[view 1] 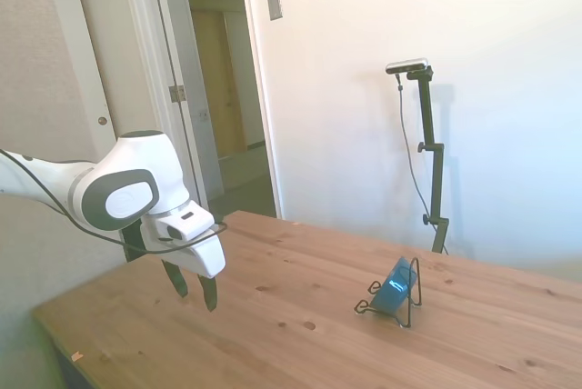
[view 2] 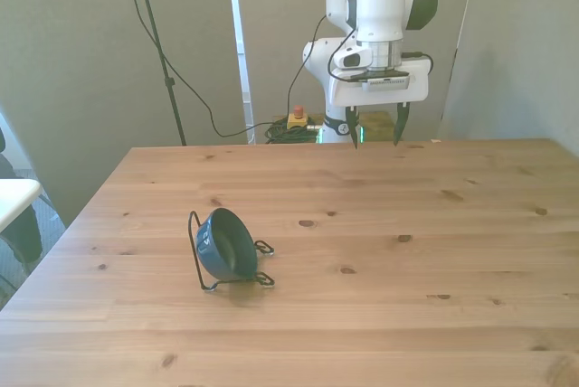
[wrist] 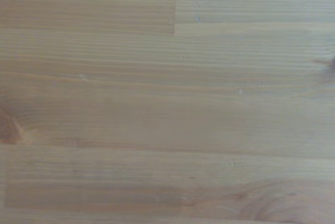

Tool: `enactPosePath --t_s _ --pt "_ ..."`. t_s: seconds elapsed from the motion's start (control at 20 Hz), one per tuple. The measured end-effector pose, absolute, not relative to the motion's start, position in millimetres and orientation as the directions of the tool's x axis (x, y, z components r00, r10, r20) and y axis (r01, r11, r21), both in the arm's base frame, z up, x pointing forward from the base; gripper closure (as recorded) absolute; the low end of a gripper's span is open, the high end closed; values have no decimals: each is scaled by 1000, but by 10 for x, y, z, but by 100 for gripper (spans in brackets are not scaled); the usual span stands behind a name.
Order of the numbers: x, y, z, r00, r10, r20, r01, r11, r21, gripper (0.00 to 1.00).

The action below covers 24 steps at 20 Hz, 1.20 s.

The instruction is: Unload the bowl

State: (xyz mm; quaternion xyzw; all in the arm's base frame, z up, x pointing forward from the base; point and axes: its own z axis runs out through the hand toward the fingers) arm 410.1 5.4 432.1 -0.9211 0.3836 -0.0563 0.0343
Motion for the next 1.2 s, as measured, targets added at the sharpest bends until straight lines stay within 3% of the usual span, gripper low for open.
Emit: enactPosePath --t_s 0.25,0.55,0.8,1.2 --pt "4217 -232 4398 653 -748 123 -732 -664 -150 0" --pt "4836 -1245 4641 500 -821 273 -801 -559 -214 0" --pt "5541 -1618 4593 425 -825 372 -826 -521 -213 0" --pt "5787 -1853 4493 270 -825 497 -895 -405 -186 0"
